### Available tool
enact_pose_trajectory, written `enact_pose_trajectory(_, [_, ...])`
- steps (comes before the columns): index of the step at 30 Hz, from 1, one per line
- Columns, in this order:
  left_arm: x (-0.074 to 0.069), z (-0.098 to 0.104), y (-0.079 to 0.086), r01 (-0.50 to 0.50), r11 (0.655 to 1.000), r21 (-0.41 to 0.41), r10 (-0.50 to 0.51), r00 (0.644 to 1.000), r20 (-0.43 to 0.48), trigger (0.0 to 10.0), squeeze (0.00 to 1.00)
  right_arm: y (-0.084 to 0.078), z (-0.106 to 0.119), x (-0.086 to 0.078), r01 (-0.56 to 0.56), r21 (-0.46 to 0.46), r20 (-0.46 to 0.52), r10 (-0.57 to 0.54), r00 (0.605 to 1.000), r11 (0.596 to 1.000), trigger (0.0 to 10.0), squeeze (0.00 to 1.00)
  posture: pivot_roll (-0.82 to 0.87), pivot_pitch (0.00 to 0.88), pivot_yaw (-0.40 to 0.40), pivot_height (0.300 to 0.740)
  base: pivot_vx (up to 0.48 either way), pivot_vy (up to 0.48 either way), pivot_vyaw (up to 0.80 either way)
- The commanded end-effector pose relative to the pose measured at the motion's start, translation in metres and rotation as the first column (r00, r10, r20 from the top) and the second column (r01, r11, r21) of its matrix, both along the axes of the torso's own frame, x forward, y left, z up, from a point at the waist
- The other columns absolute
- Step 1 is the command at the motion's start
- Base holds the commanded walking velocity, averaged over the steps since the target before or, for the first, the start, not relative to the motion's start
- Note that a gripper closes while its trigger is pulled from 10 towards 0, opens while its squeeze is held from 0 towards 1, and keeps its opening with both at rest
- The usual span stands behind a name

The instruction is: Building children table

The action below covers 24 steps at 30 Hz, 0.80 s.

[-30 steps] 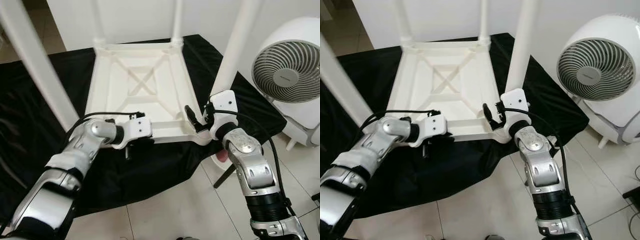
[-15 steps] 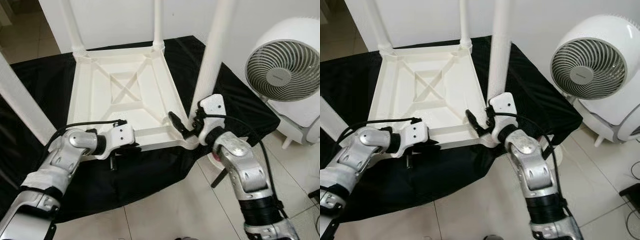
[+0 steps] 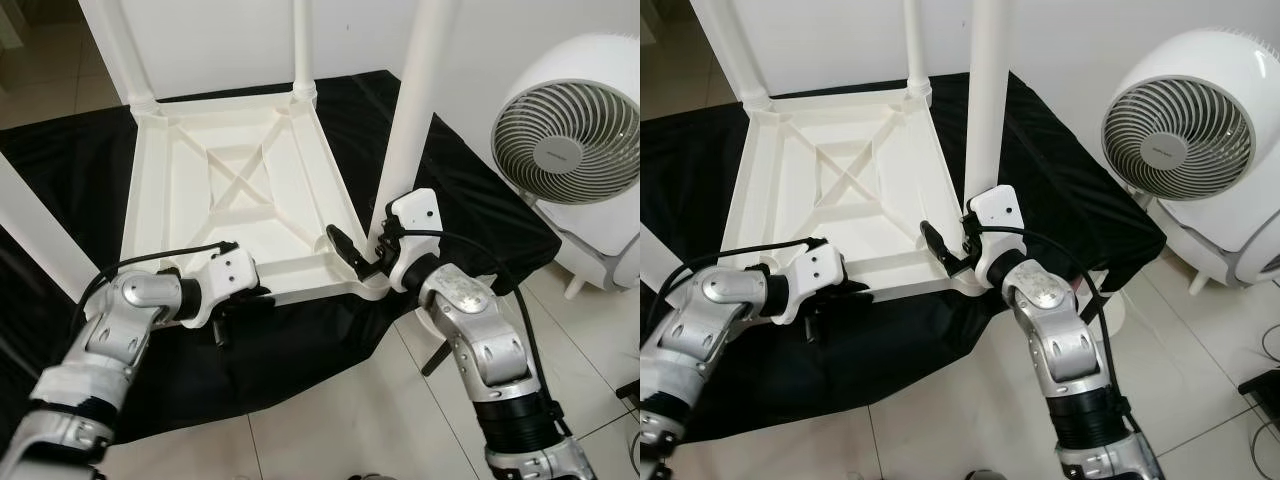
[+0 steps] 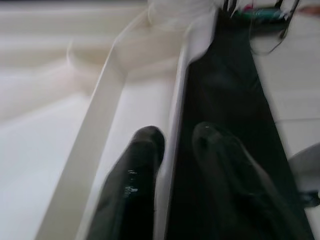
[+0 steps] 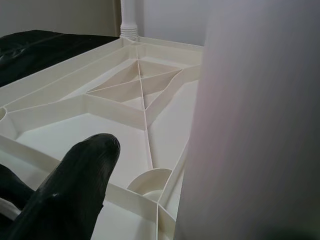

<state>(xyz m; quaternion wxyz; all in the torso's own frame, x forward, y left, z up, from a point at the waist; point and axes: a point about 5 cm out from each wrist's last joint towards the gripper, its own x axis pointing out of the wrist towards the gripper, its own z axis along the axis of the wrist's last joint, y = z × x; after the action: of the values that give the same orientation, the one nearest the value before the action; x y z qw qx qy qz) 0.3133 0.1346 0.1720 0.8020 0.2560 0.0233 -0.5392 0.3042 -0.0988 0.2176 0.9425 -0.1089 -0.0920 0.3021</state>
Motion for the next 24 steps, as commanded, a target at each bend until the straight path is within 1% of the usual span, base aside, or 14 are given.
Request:
enact_pose_trajectory(1, [0.005, 0.010, 0.004, -0.171, 0.979, -0.106, 0.178, 0.982, 0.060, 10.0, 1.00, 0.006, -0.002, 0.000, -0.037, -0.025, -0.018, 0.037, 0.999, 0.999, 10.0, 0.00, -0.10, 0.110, 0.023, 0.740, 0.000, 0.000, 0.00])
enact_pose_trajectory(2, [0.005, 0.010, 0.004, -0.171, 0.979, -0.106, 0.178, 0.982, 0.060, 10.0, 1.00, 0.006, -0.002, 0.000, -0.037, -0.025, -0.018, 0.037, 0.999, 0.999, 10.0, 0.00, -0.10, 0.110, 0.023, 0.740, 0.000, 0.000, 0.00])
enact_pose_trajectory(3, [0.004, 0.017, 0.001, -0.166, 0.974, -0.155, 0.178, 0.981, 0.072, 10.0, 0.00, 0.005, -0.001, 0.002, -0.032, -0.028, -0.016, 0.032, 0.999, 0.999, 10.0, 0.00, -0.10, 0.110, 0.023, 0.740, 0.000, 0.000, 0.00])
enact_pose_trajectory(4, [0.005, 0.027, -0.001, -0.179, 0.956, -0.235, 0.200, 0.977, 0.071, 10.0, 0.00, 0.005, 0.000, 0.003, -0.042, -0.035, -0.018, 0.041, 0.999, 0.999, 10.0, 0.00, -0.11, 0.112, 0.023, 0.740, 0.000, 0.000, 0.00])
enact_pose_trajectory(6, [0.005, 0.027, -0.001, -0.179, 0.956, -0.235, 0.200, 0.977, 0.071, 10.0, 0.00, 0.005, 0.000, 0.003, -0.042, -0.035, -0.018, 0.041, 0.999, 0.999, 10.0, 0.00, -0.11, 0.112, 0.023, 0.740, 0.000, 0.000, 0.00])
enact_pose_trajectory(7, [0.006, 0.033, -0.003, -0.185, 0.940, -0.286, 0.212, 0.975, 0.065, 10.0, 0.00, 0.004, 0.000, 0.003, -0.050, -0.039, -0.020, 0.049, 0.999, 0.998, 10.0, 0.00, -0.10, 0.112, 0.020, 0.740, 0.000, 0.000, 0.00])
enact_pose_trajectory(11, [0.006, 0.037, -0.005, -0.190, 0.931, -0.313, 0.224, 0.971, 0.078, 10.0, 0.00, 0.004, -0.001, 0.003, -0.082, -0.046, -0.044, 0.080, 0.996, 0.996, 10.0, 0.00, -0.10, 0.111, 0.016, 0.740, 0.000, 0.000, 0.00])
enact_pose_trajectory(14, [0.003, 0.036, -0.007, -0.203, 0.926, -0.317, 0.239, 0.968, 0.079, 10.0, 0.00, -0.005, -0.010, 0.007, -0.141, -0.087, -0.120, 0.130, 0.984, 0.986, 10.0, 0.00, -0.10, 0.111, 0.018, 0.740, 0.000, 0.000, 0.00])
enact_pose_trajectory(17, [0.003, 0.038, -0.004, -0.223, 0.916, -0.334, 0.260, 0.963, 0.071, 10.0, 0.00, -0.011, -0.013, 0.009, -0.144, -0.105, -0.142, 0.129, 0.981, 0.984, 10.0, 0.00, -0.10, 0.112, 0.022, 0.740, 0.000, 0.000, 0.00])
enact_pose_trajectory(18, [0.003, 0.040, -0.001, -0.264, 0.897, -0.355, 0.300, 0.953, 0.048, 10.0, 0.00, -0.018, -0.018, 0.010, -0.133, -0.123, -0.154, 0.113, 0.982, 0.983, 10.0, 0.00, -0.10, 0.112, 0.018, 0.740, 0.000, 0.000, 0.00])
enact_pose_trajectory(19, [0.003, 0.040, -0.001, -0.264, 0.897, -0.355, 0.300, 0.953, 0.048, 10.0, 0.00, -0.018, -0.018, 0.010, -0.133, -0.123, -0.154, 0.113, 0.982, 0.983, 10.0, 0.00, -0.10, 0.112, 0.018, 0.740, 0.000, 0.000, 0.00])
enact_pose_trajectory(21, [0.003, 0.049, 0.005, -0.331, 0.829, -0.451, 0.374, 0.927, 0.007, 10.0, 0.00, -0.027, -0.028, 0.011, -0.044, -0.118, -0.132, 0.028, 0.991, 0.992, 10.0, 0.00, -0.10, 0.115, 0.023, 0.740, 0.000, 0.000, 0.00])
enact_pose_trajectory(22, [0.003, 0.049, 0.005, -0.331, 0.829, -0.451, 0.374, 0.927, 0.007, 10.0, 0.00, -0.027, -0.028, 0.011, -0.044, -0.118, -0.132, 0.028, 0.991, 0.992, 10.0, 0.00, -0.10, 0.115, 0.023, 0.740, 0.000, 0.000, 0.00])
enact_pose_trajectory(24, [0.002, 0.052, 0.005, -0.349, 0.810, -0.472, 0.396, 0.918, 0.002, 10.0, 0.00, -0.028, -0.032, 0.012, -0.015, -0.098, -0.129, 0.002, 0.992, 0.995, 10.0, 0.00, -0.09, 0.117, 0.027, 0.740, 0.000, 0.000, 0.00])
